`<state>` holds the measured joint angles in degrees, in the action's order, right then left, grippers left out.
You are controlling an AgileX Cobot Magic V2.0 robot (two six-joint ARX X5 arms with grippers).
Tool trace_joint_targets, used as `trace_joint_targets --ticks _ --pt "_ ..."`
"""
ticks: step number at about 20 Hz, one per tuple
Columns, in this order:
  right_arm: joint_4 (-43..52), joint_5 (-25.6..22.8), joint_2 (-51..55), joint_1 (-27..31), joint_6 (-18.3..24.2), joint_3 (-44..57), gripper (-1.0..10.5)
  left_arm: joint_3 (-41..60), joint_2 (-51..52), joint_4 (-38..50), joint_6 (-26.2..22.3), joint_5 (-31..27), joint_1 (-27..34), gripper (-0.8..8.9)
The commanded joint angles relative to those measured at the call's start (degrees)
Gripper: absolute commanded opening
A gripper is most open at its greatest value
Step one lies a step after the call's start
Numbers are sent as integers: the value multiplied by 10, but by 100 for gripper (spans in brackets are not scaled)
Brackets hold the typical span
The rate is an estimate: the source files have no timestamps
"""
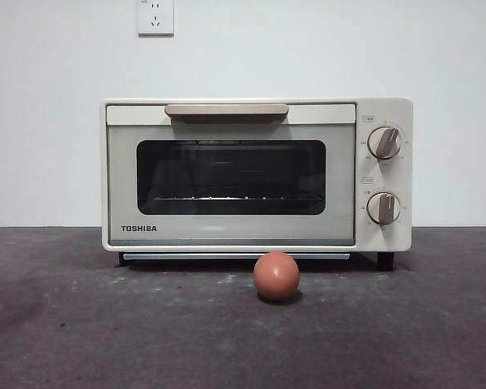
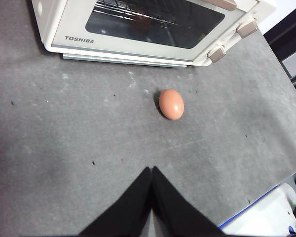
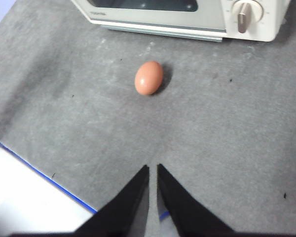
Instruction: Eggoven
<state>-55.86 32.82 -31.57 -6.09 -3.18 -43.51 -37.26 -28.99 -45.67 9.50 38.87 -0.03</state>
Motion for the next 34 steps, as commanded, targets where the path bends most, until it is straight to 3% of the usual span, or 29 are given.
trace_joint_targets --ticks 1,3,7,11,14,19,25,34 --pt "12 2 -2 -5 6 -10 182 -10 -2 4 -15 2 -1 7" --pt "24 3 -2 -5 -24 -10 376 -10 -2 4 -15 2 -1 7" --pt "43 21 -27 -15 -69 -10 379 -10 -2 5 -15 2 -1 7" --pt "122 16 -87 -72 -126 -10 370 -10 -2 5 -15 2 -1 7" --pt "204 -36 -154 -146 -166 -10 370 -10 -2 5 -15 2 -1 7" --pt "314 -164 -300 -266 -219 -21 370 -10 -2 5 -15 2 -1 7" --pt "322 -270 -489 -329 -222 -115 369 -10 -2 5 -15 2 -21 7" --pt "307 -316 -665 -351 -222 -211 369 -10 -2 5 -15 2 -38 7"
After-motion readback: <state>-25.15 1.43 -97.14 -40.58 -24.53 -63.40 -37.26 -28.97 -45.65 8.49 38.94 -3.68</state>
